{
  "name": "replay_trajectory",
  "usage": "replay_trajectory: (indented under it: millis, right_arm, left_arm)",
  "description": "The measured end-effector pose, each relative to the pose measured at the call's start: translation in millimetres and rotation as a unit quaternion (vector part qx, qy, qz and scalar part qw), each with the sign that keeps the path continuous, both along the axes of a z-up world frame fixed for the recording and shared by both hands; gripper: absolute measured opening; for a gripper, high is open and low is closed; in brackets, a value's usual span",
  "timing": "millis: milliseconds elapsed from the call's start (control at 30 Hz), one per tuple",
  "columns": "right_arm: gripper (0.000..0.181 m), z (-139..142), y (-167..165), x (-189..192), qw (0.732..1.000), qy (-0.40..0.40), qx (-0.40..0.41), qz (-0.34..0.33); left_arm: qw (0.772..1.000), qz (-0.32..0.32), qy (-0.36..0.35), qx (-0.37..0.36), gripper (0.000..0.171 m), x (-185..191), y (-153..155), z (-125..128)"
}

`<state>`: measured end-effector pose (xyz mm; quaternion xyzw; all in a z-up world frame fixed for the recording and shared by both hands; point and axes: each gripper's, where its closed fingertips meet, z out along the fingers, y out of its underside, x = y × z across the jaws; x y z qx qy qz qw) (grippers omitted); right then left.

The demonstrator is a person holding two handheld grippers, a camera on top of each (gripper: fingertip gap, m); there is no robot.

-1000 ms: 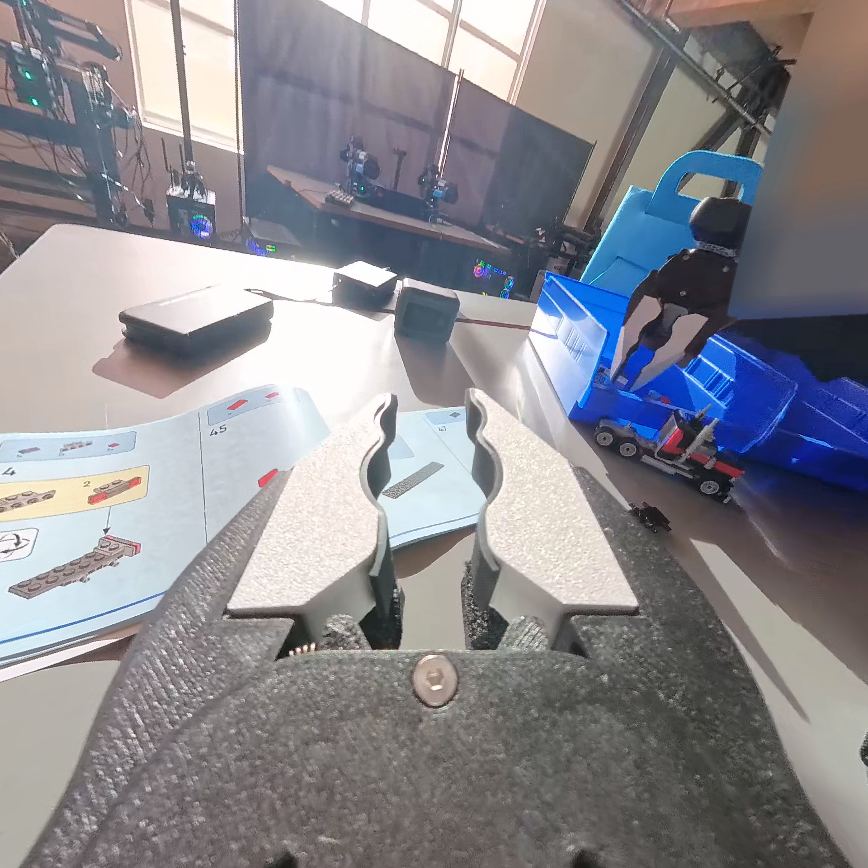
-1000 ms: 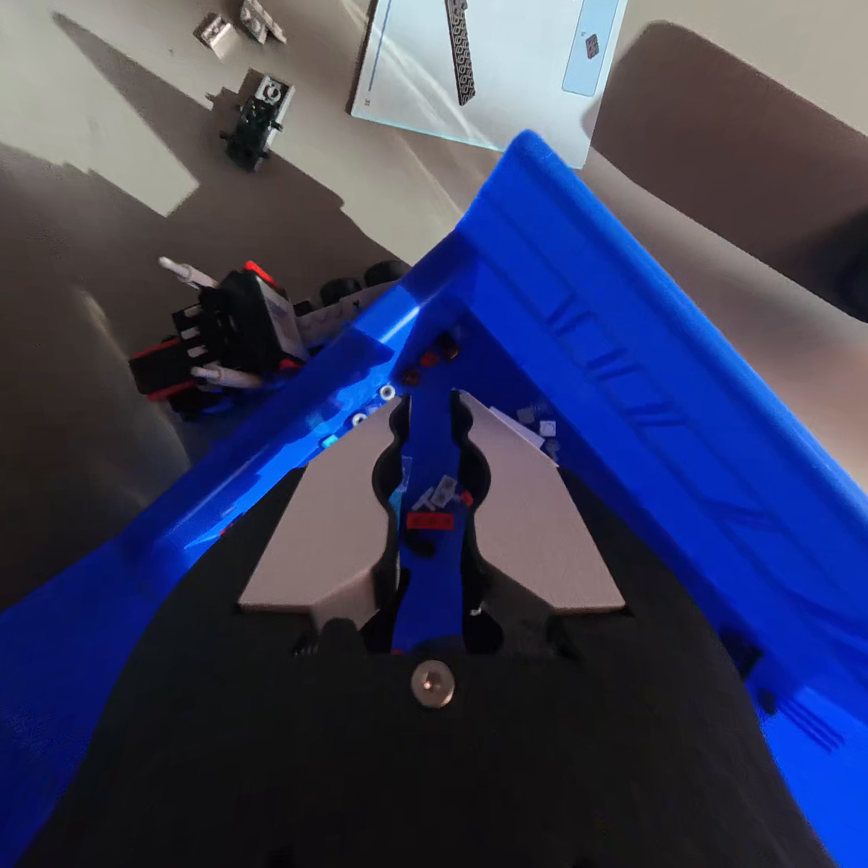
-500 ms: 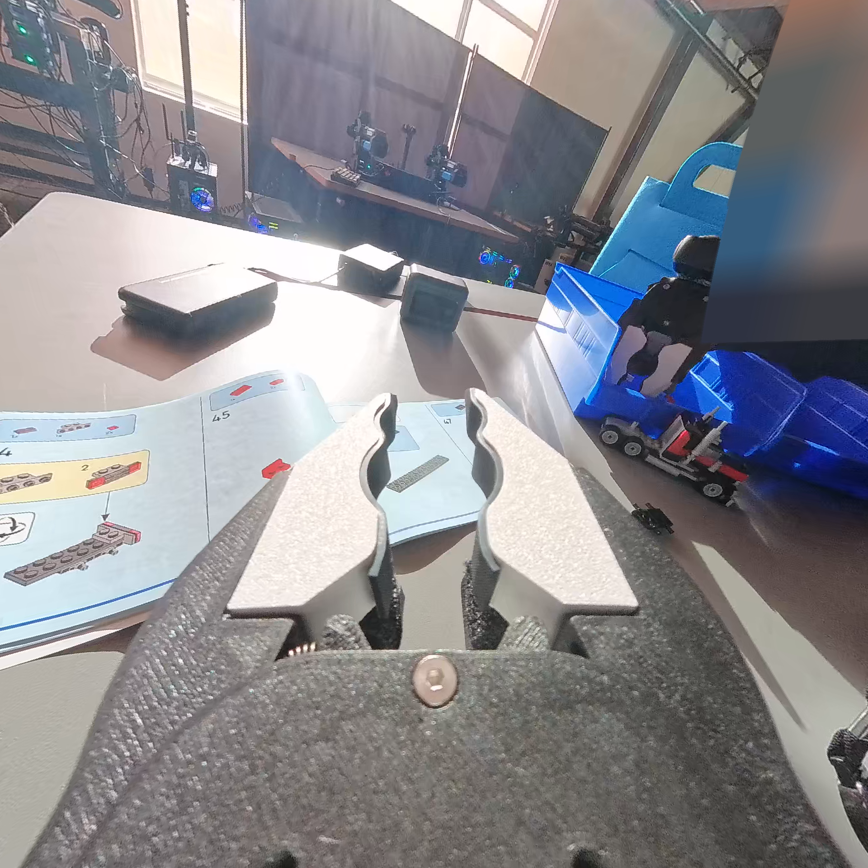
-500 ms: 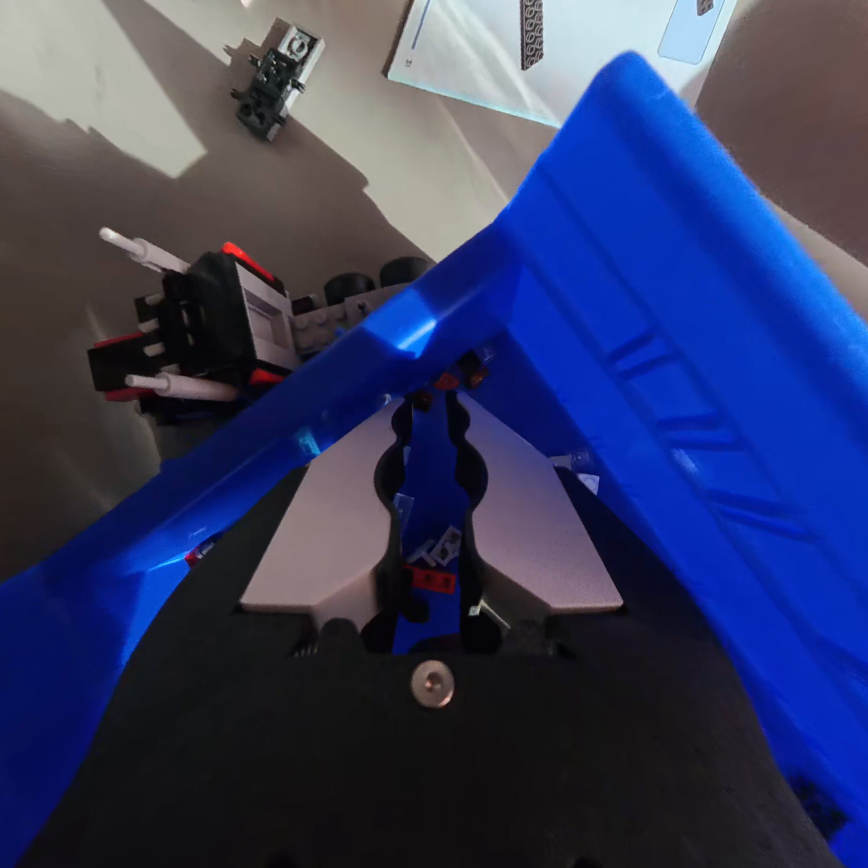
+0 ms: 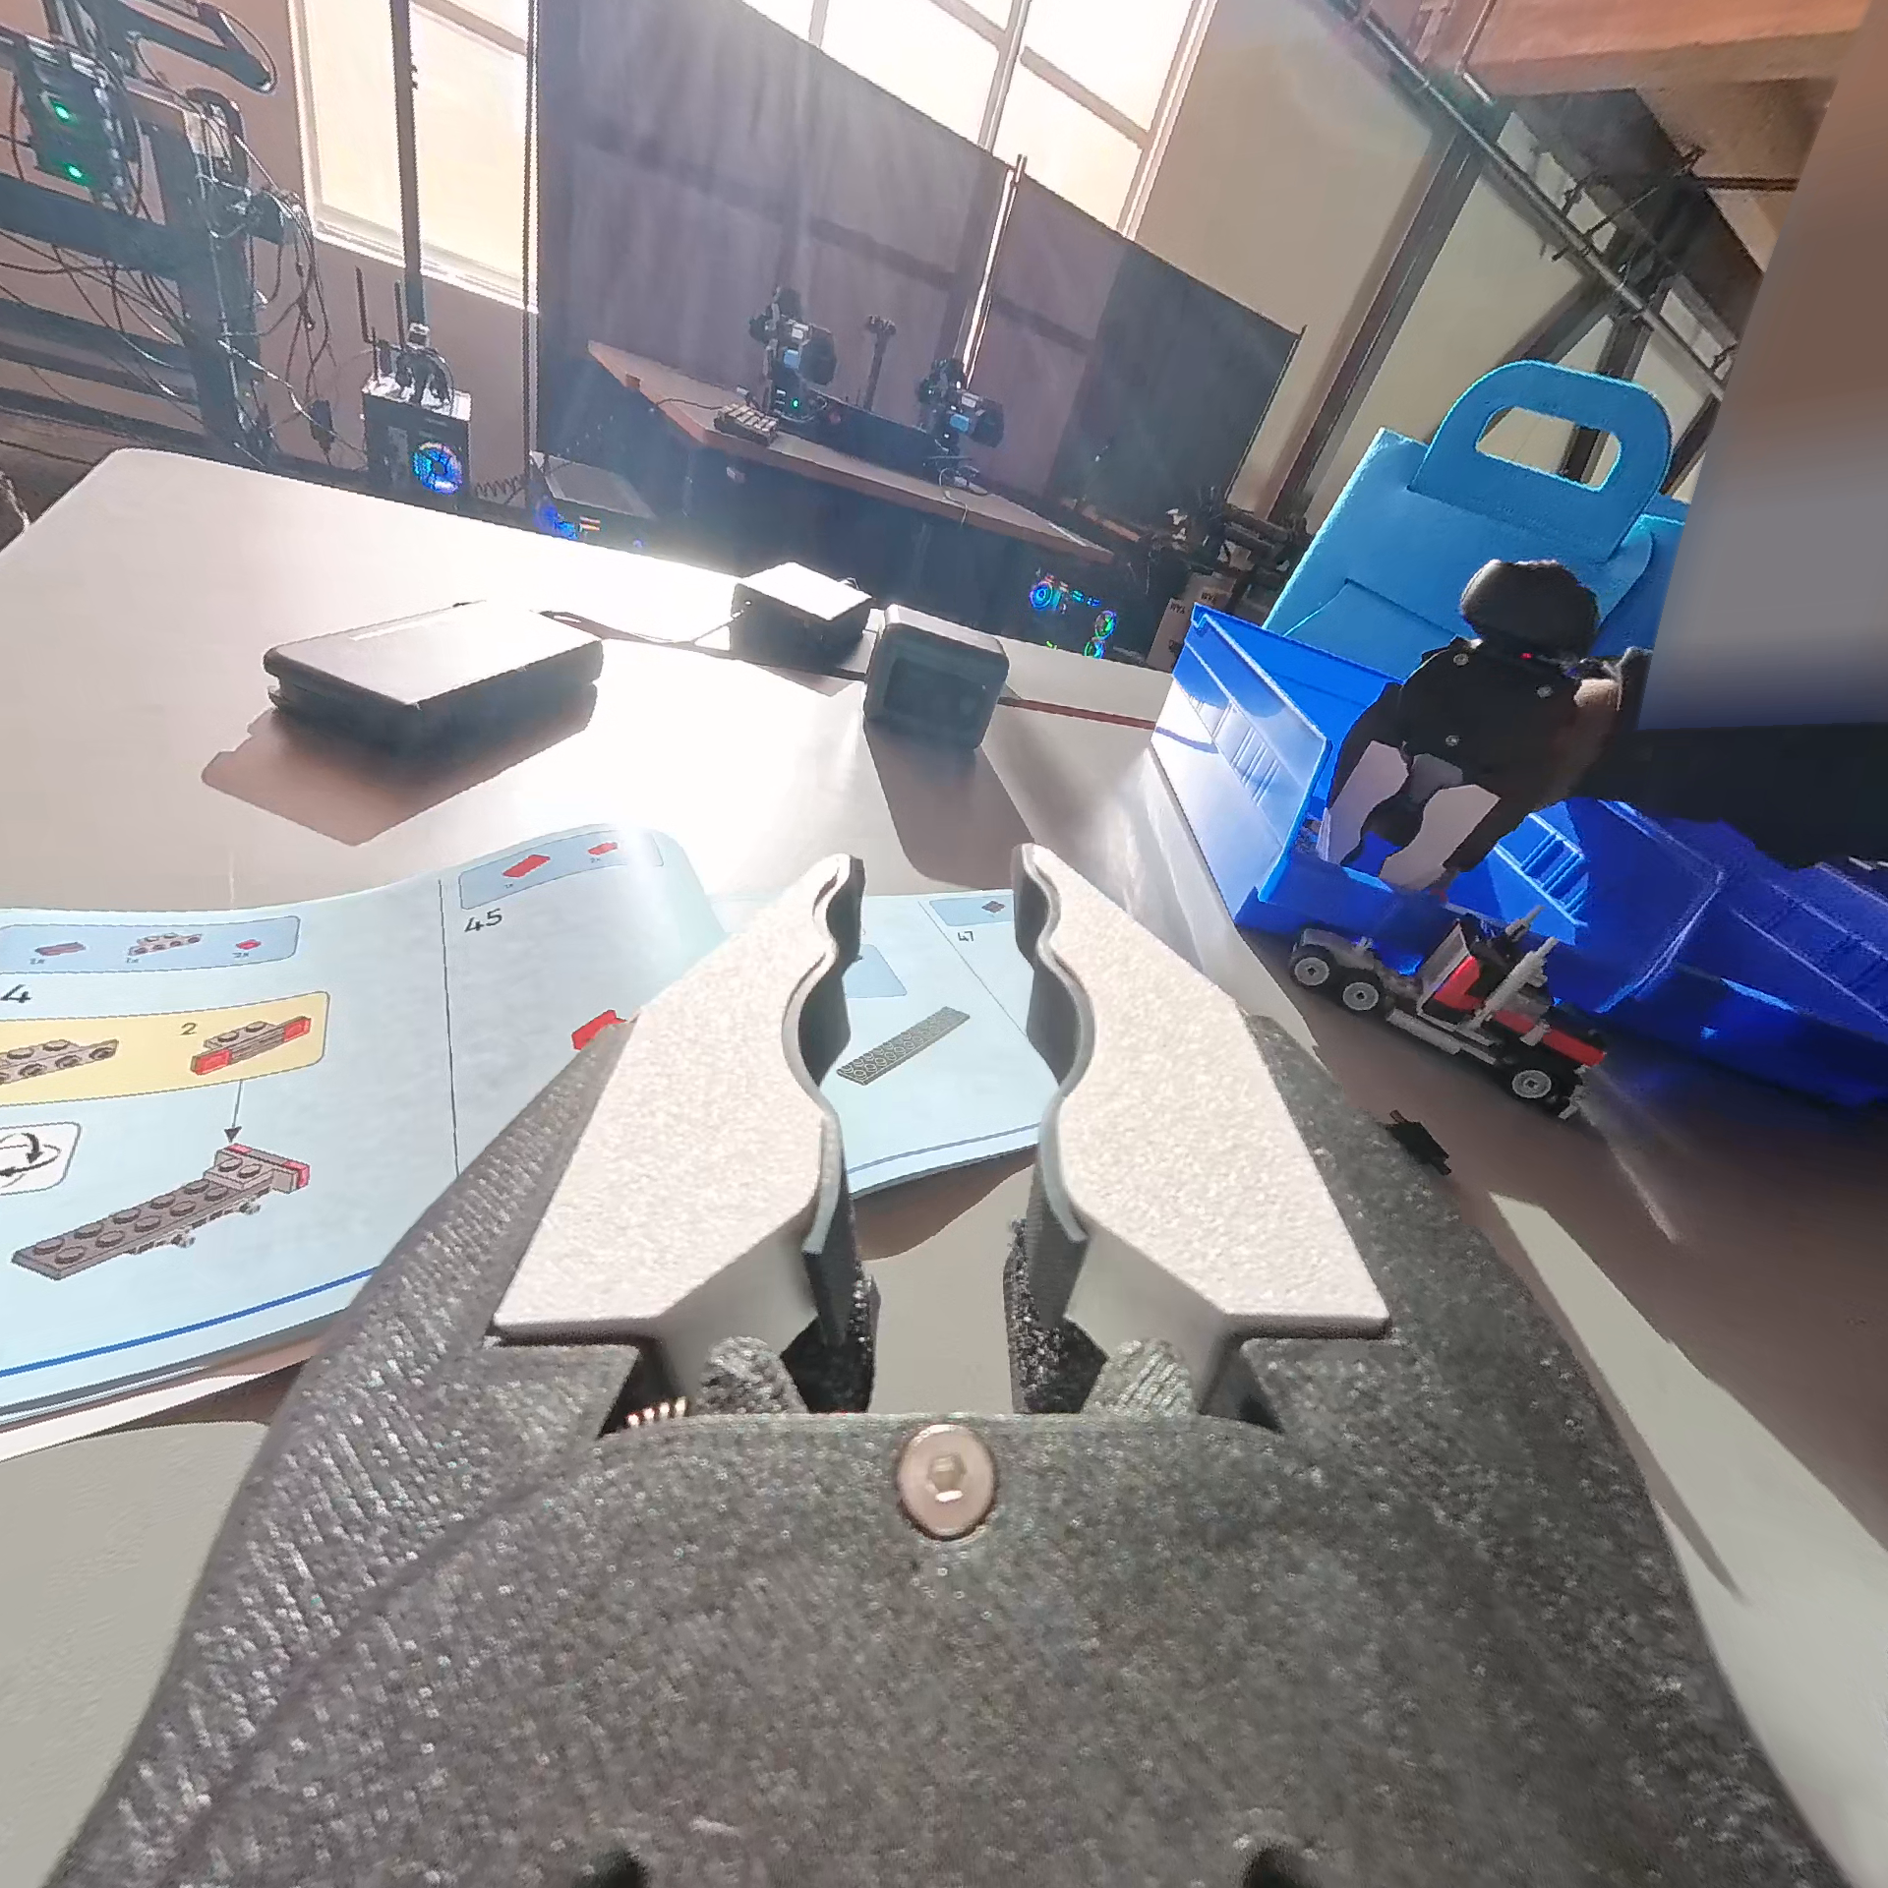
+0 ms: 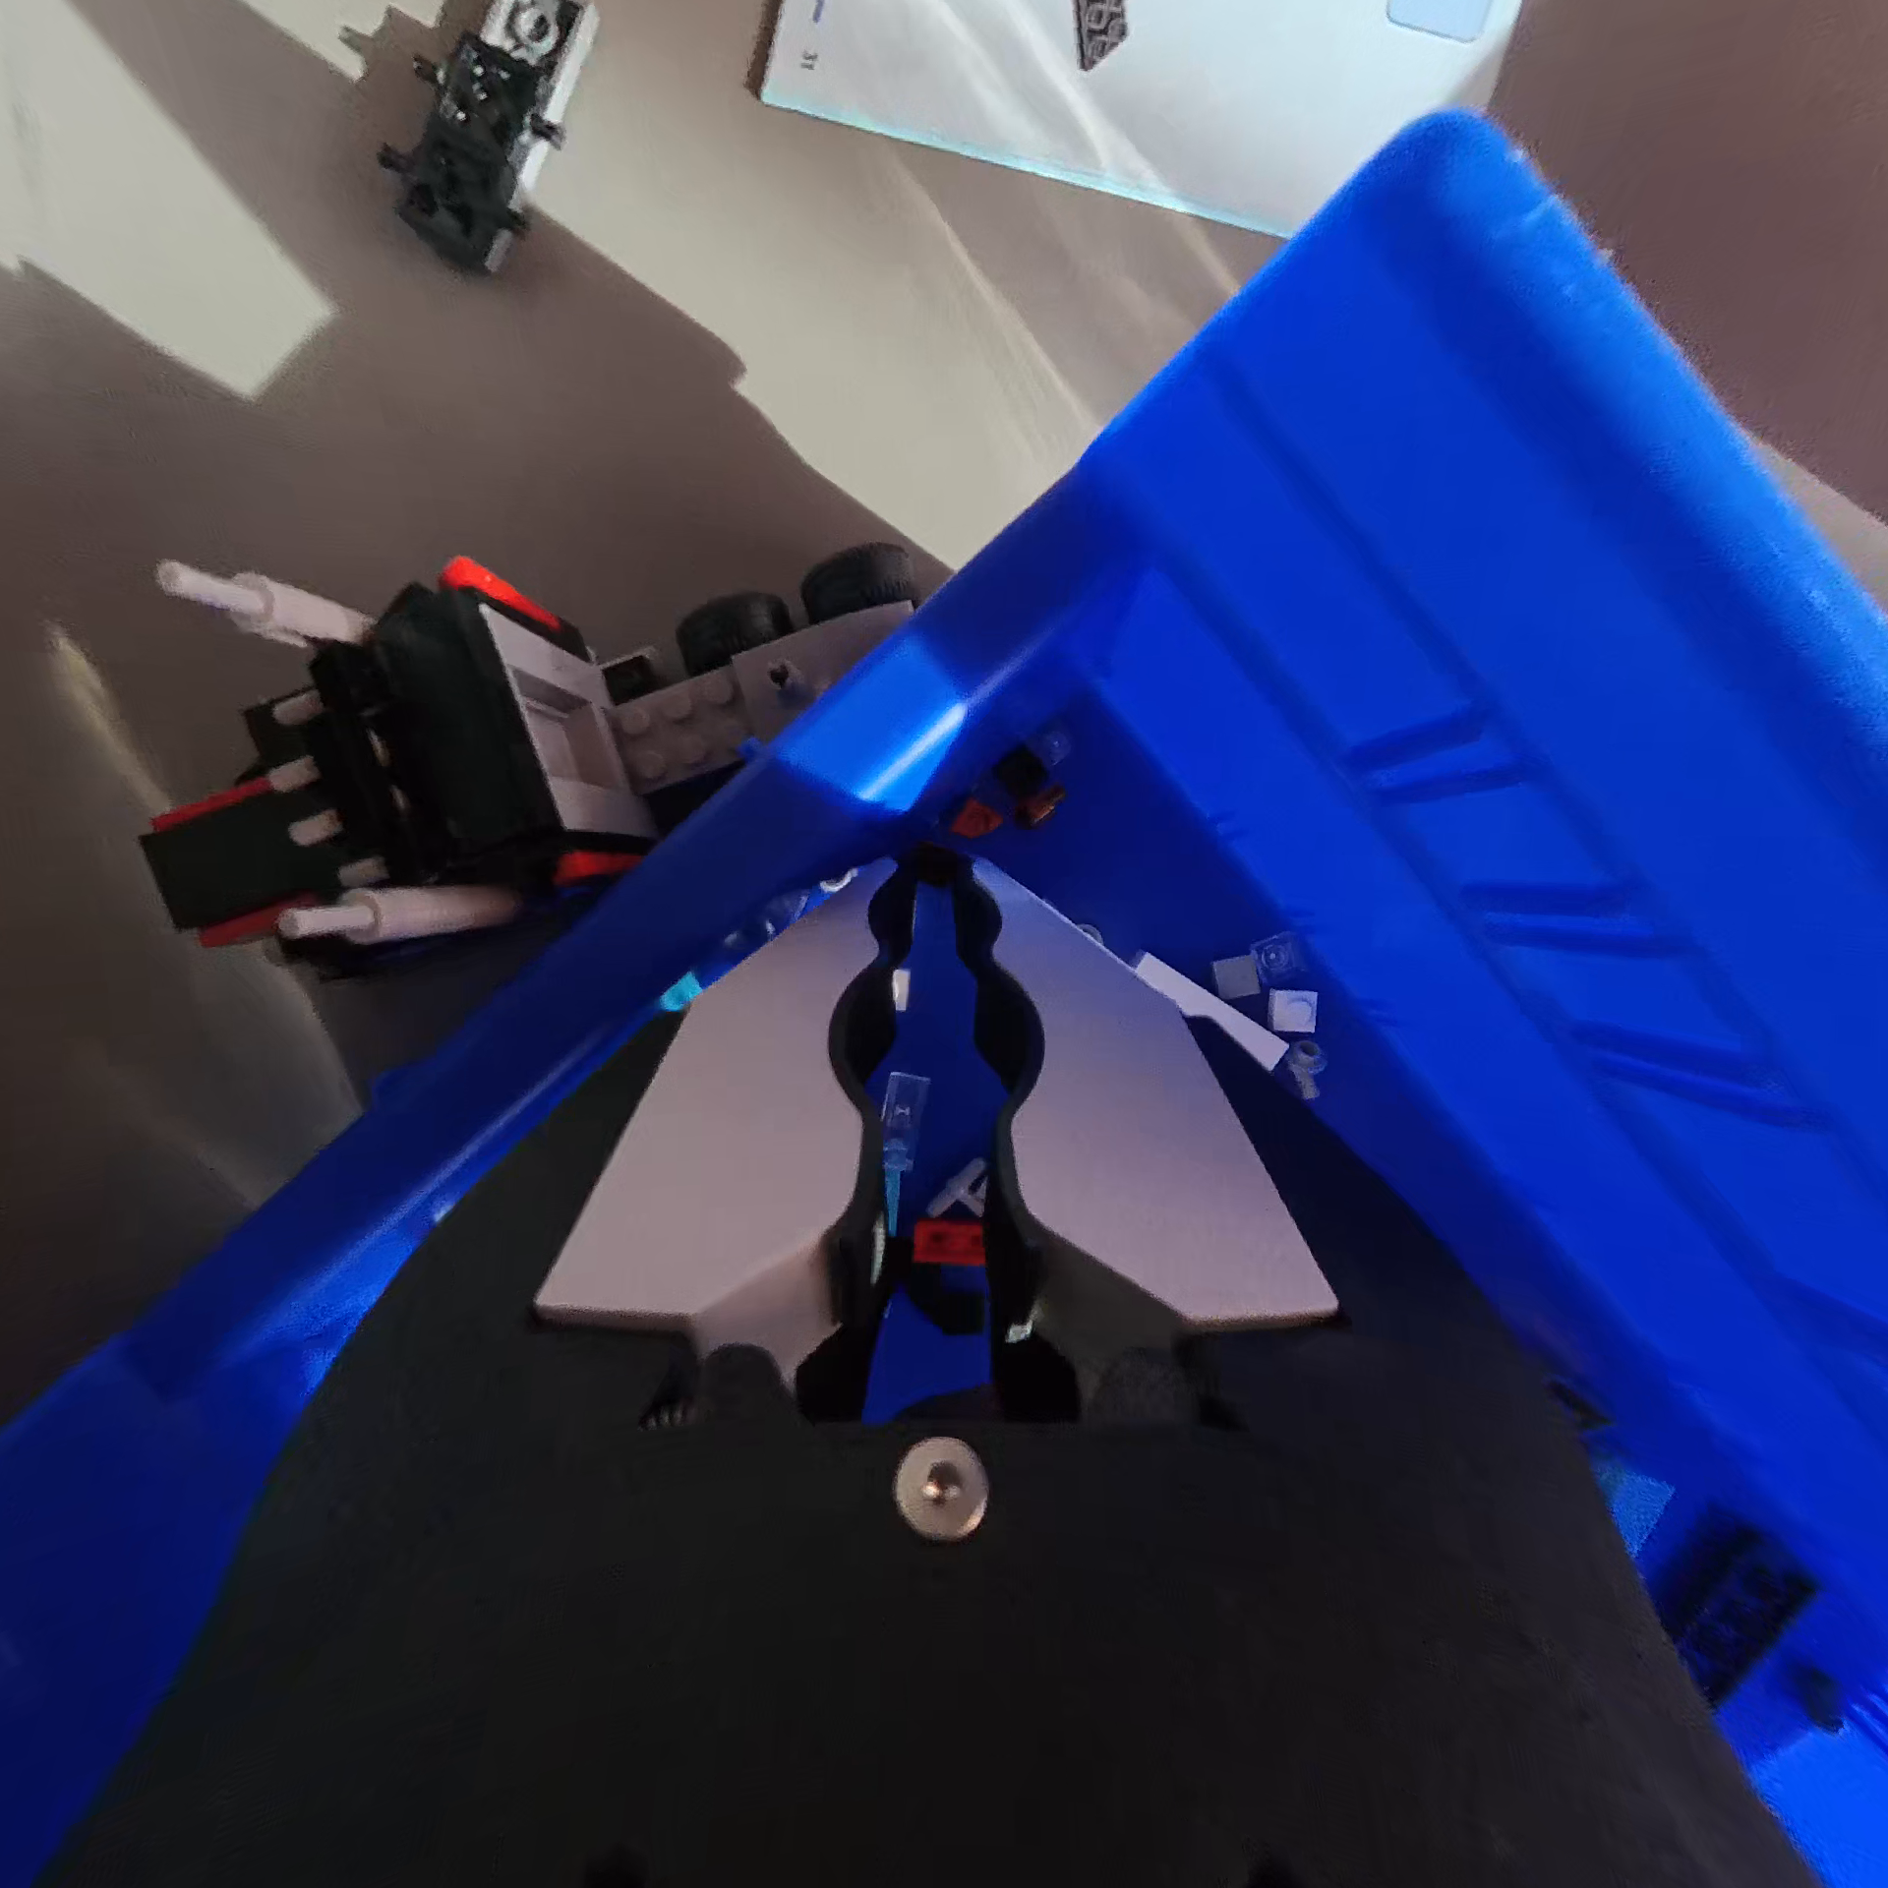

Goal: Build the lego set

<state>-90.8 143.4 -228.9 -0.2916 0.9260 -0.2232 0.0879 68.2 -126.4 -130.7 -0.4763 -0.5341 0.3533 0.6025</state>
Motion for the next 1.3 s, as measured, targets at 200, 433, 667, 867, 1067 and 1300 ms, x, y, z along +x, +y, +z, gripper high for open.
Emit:
replay_trajectory:
  millis: [200, 433, 667, 867, 1067, 1300]
  right_arm:
    - [0.004, 8.6, -6.6, -12.1, 0.998, 0.025, -0.006, -0.064]
    - [0.005, 33.3, -5.6, -19.6, 0.99, 0.047, -0.03, -0.126]
    - [0.004, 60.0, -2.5, -12.1, 0.983, 0.06, -0.064, -0.159]
    - [0.011, 45.6, 9.1, -10.3, 0.986, 0.059, -0.04, -0.153]
    - [0.02, 38.8, 11.8, -9.3, 0.993, 0.015, -0.04, -0.106]
    - [0.023, 23.1, 9.6, -11.6, 0.999, 0.008, -0.017, -0.035]
  left_arm:
    - [1.0, -0.004, 0.021, 0.016, 0.03, 4.1, -2.2, 5.6]
    - [0.996, -0.018, 0.081, 0.033, 0.03, 18.5, -2.8, 21.0]
    - [0.993, -0.036, 0.099, 0.043, 0.03, 24.5, -1.1, 25.9]
    - [0.994, -0.036, 0.098, 0.043, 0.03, 24.2, -1.1, 25.5]
    - [0.997, -0.03, 0.069, 0.031, 0.03, 16.1, 0.5, 18.4]
    - [1.0, -0.017, 0.025, 0.007, 0.03, 5.3, 2.6, 6.8]
